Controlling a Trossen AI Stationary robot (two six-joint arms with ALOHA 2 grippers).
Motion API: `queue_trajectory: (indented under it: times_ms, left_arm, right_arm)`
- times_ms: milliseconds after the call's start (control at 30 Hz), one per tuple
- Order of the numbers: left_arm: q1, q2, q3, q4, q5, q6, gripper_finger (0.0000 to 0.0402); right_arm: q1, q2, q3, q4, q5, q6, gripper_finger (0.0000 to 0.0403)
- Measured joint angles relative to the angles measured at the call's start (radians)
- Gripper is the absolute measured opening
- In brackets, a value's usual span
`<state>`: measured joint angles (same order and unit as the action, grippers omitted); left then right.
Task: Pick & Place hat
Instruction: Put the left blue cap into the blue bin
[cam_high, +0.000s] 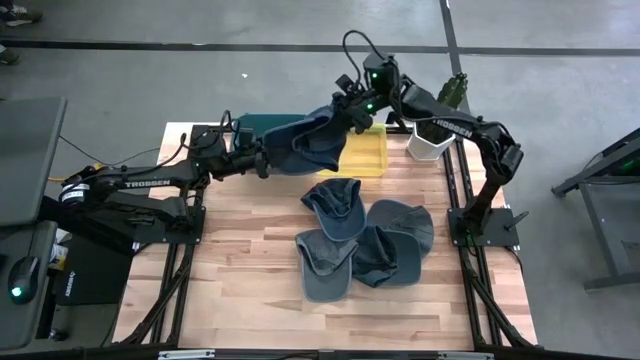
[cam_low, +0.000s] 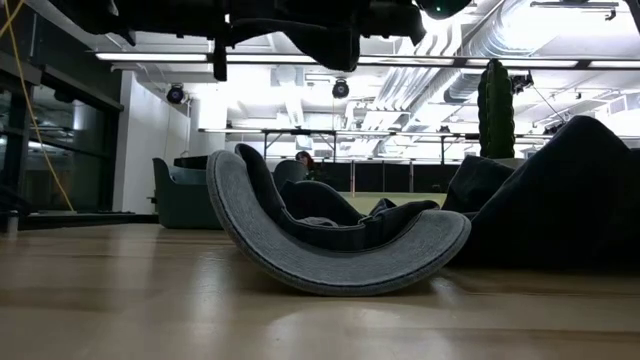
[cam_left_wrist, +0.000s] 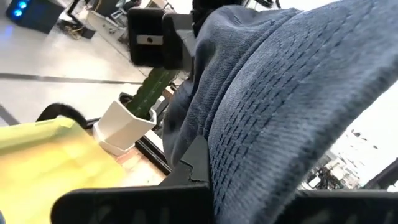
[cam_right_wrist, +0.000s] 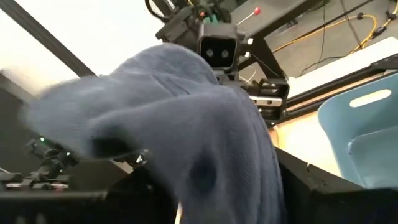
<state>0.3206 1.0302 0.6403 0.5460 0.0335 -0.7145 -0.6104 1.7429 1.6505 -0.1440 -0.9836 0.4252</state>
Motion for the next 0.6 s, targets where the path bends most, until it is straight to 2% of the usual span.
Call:
queue_trajectory:
  times_ms: [233,400,467,600]
  left_arm:
    - [0.002,0.000,0.000,-0.070,-0.081,-0.050,0.0000]
    - [0.071,-0.039,0.000,-0.165,-0.093,-0.106,0.0000]
    - [0.116,-0.049,0.000,-0.201,-0.062,-0.118,0.0000]
    - [0.236,-0.065,-0.001,-0.243,0.074,-0.176,0.0000]
  right_arm:
    - [-0.075,0.000,0.000,-0.014,-0.045,-0.015,0.0184]
    - [-0.122,0.000,0.000,-0.038,-0.073,-0.027,0.0184]
    - [-0.132,-0.002,0.000,-0.056,-0.083,-0.042,0.0184]
    - [-0.132,-0.002,0.000,-0.116,-0.092,-0.103,0.0184]
